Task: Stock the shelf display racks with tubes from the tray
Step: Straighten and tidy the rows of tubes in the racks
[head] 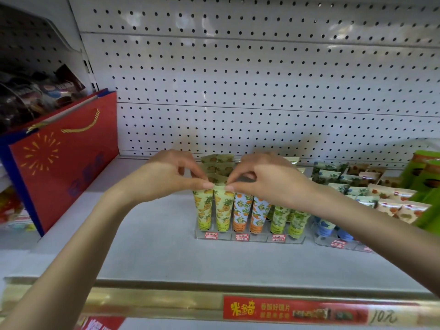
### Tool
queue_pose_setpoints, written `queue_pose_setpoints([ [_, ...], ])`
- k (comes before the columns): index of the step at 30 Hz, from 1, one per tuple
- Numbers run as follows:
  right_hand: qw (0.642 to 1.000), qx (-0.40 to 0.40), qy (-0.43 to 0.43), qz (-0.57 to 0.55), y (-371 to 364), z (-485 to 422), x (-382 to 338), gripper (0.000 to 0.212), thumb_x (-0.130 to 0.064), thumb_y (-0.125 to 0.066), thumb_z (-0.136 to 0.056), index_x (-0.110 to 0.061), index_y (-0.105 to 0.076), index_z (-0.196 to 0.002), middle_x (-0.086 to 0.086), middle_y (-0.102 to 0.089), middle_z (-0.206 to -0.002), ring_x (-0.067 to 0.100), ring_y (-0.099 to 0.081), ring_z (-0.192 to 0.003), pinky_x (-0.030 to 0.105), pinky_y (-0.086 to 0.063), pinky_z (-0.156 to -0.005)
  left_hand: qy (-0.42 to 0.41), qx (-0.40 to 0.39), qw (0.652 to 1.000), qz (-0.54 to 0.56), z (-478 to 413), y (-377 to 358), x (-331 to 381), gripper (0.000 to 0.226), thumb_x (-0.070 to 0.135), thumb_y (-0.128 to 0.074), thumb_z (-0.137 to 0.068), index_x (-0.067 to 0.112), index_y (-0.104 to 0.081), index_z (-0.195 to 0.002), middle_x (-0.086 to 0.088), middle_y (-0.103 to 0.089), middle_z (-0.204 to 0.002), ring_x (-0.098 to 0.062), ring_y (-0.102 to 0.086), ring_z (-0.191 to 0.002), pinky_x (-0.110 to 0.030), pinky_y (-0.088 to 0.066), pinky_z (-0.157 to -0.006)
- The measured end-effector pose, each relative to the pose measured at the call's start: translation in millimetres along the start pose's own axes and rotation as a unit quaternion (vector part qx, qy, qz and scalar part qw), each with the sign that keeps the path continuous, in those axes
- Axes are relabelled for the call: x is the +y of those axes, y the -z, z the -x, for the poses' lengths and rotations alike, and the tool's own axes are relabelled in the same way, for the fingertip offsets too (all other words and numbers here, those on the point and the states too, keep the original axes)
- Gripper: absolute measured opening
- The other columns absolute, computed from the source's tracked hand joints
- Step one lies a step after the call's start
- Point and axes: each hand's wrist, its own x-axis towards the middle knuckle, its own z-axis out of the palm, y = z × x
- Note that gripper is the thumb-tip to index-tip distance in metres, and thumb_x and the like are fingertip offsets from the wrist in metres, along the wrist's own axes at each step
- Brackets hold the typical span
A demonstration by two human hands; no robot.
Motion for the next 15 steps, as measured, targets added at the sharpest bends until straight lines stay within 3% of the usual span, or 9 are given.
queue_pose_setpoints([
  [5, 1.000, -0.001, 0.002, -0.007, -6.8, -3.0, -4.2, 0.011, -0.043, -0.066, -0.082, -0.033, -0.070, -0.084, -0.017, -0.045, -0.064, -0.002, -0.043, -0.061, 0.016, -0.026, -0.054, 0.004, 0.004, 1.000, -0.005, 3.1, -1.9, -2.2, 0.021, 0.056, -0.070, -0.055, 0.039, -0.072, -0.068, 0.007, -0.064, -0.084, -0.018, -0.052, -0.079, -0.030, -0.040, -0.066],
  [8, 1.000, 0.000, 0.000, -0.017, -9.0, -4.1, -4.4, 0.010, -0.041, -0.067, -0.082, -0.032, -0.070, -0.082, -0.017, -0.045, -0.063, -0.001, -0.043, -0.060, 0.018, -0.028, -0.054, 0.001, 0.019, 1.000, 0.005, 3.3, -4.5, -5.3, 0.008, 0.041, -0.077, -0.065, 0.036, -0.072, -0.069, 0.006, -0.063, -0.080, -0.020, -0.050, -0.077, -0.027, -0.037, -0.061],
  [15, 0.999, 0.000, -0.006, -0.045, -9.8, -3.3, -3.7, 0.008, -0.038, -0.068, -0.082, -0.030, -0.070, -0.079, -0.014, -0.046, -0.061, 0.002, -0.044, -0.057, 0.019, -0.029, -0.054, -0.011, 0.029, 0.998, 0.045, 3.2, -9.7, -8.2, 0.006, 0.030, -0.078, -0.069, 0.027, -0.074, -0.071, 0.001, -0.062, -0.082, -0.025, -0.050, -0.076, -0.031, -0.039, -0.064],
])
